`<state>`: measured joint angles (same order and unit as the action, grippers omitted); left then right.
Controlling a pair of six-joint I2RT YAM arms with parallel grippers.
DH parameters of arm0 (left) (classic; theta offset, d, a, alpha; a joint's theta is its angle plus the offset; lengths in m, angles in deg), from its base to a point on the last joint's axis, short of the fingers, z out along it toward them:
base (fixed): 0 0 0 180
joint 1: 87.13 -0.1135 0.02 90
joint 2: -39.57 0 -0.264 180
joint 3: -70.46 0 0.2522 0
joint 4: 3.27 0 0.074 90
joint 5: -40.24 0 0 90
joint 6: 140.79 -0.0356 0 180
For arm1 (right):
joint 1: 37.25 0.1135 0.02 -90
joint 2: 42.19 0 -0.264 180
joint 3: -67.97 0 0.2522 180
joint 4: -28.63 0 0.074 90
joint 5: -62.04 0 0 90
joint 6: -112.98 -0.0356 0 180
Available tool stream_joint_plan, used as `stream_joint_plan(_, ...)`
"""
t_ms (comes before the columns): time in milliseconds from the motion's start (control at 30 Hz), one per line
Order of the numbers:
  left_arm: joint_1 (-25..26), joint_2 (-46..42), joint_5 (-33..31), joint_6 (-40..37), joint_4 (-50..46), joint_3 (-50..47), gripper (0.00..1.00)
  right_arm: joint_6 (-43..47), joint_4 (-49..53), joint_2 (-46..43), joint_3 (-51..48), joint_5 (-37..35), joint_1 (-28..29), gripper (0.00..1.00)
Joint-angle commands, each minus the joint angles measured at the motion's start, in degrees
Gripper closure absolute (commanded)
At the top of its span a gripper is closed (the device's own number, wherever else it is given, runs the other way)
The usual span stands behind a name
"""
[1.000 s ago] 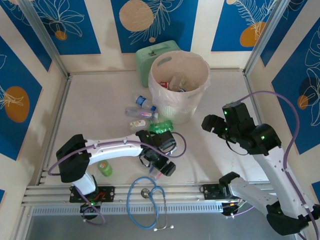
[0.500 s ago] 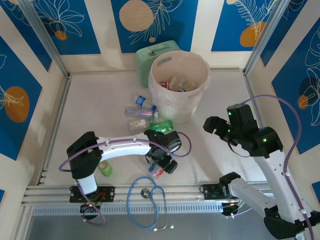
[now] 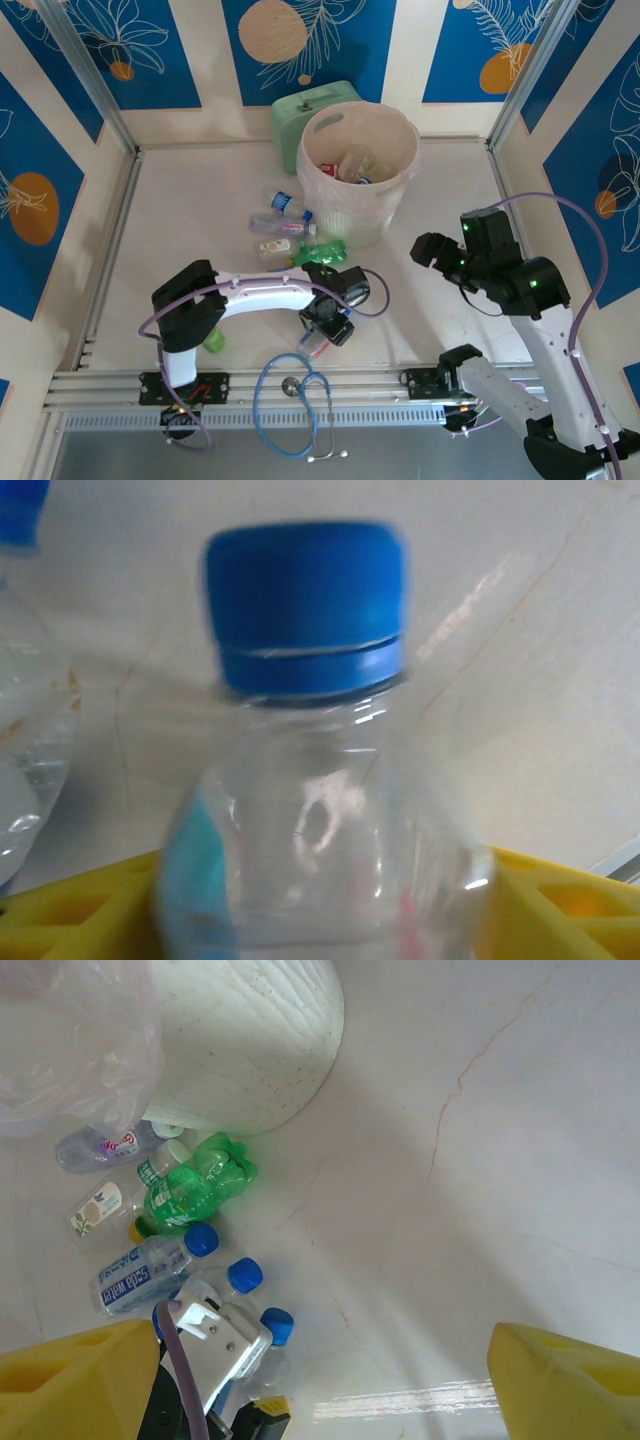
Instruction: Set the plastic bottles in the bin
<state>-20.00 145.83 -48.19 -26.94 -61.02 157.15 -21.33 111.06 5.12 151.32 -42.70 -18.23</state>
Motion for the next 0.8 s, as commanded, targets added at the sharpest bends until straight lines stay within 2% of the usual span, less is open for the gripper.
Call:
stream_joint_plan(0, 1.0, -3.4, -1.3, -0.6, -1.4, 2.1, 0.33, 0.8, 0.7, -0.7, -0.1, 1.2, -0.5, 0.14)
stream_joint_plan(267, 1.2, -7.1, -2.2, -0.5, -2.1, 2.3, 0.40, 1.3, 0.7, -0.5, 1.4, 1.0, -1.4, 0.15)
stream_joint_plan(300, 1.2, -7.0, -2.0, -0.4, -2.0, 2.2, 0.39, 1.3, 0.8, -0.4, 1.6, 1.0, -1.6, 0.15)
stream_joint_plan(433, 1.2, -5.4, -2.1, -0.3, -2.2, 2.0, 0.20, 1.5, 1.2, -0.4, 2.4, 1.2, -1.8, 0.15)
stream_joint_plan(500, 1.2, -4.5, -3.1, -0.3, -2.2, 1.9, 0.14, 1.6, 1.5, -0.4, 2.6, 1.1, -1.9, 0.15)
stream_joint_plan(633, 1.0, -2.7, -3.9, -0.5, -1.9, 1.6, 0.13, 1.8, 2.0, -0.3, 2.9, 1.3, -2.1, 0.15)
stream_joint_plan(767, 1.0, -1.3, -1.8, -0.9, -0.5, 1.5, 0.18, 2.2, 2.2, -0.2, 3.4, 1.2, -2.5, 0.15)
